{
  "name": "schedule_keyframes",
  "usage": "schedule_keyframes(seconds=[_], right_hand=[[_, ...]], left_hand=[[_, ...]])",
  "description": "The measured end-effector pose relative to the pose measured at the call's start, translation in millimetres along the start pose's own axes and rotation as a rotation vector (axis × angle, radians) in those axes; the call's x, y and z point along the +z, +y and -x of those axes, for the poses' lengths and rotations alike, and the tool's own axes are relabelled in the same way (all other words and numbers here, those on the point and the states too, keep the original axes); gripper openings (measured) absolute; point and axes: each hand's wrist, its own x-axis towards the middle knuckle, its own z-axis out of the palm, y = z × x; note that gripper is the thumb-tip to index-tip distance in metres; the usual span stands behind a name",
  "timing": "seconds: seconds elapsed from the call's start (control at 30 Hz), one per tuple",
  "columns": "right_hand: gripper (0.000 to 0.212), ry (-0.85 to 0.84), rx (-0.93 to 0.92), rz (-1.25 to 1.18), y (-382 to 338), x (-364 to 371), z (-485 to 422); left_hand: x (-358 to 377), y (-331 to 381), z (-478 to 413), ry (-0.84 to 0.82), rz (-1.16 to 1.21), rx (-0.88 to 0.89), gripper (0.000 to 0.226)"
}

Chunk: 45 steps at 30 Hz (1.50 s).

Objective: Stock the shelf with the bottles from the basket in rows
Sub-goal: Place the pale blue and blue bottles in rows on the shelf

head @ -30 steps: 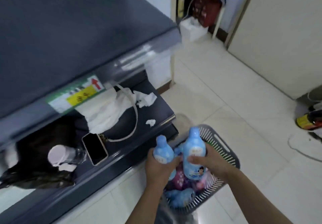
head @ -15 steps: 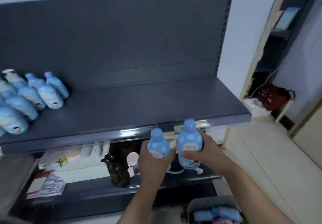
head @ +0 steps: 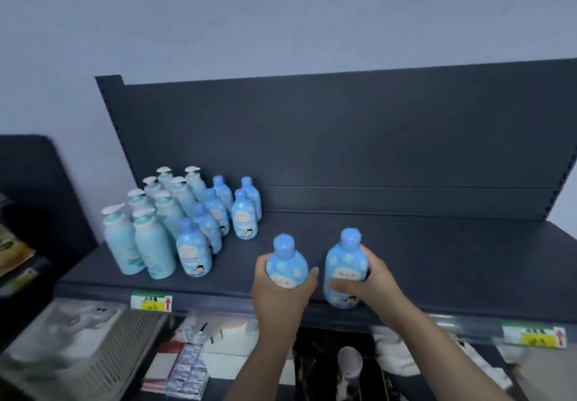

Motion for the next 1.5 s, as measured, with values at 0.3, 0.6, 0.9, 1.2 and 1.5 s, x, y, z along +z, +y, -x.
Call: schedule_keyframes(seconds=[0.3,0.6,0.9,1.2,1.5], right_hand=[[0.046,0.017,0.020,0.005,1.3,106.9,-98.1],[0.011,-0.119,0.058,0.100,1.1,166.2,-166.2],[0.041,-0.210,0.125,0.001,14.6,179.9,-189.0],[0.065,-0.305,-0.227,0.517,31.3,170.8,-199.4],[0.065,0.172,-0.540,0.639,4.1,129.7,-185.8]], left_hand=[[-48.1,-30.2,-85.4,0.073,-0.038,-0.017,0.048],[-50.7,-70.6,-133.5,0.141,-0.097,-0.084,0.041],[-49.2,-90.9,-150.2,0.147,-0.145,-0.103,0.048],[-50.4,-94.4,-152.3,0.106,-0.085,-0.024,0.066],[-47.9,-41.9,-151.5,0.286,-0.471,0.568,0.057]])
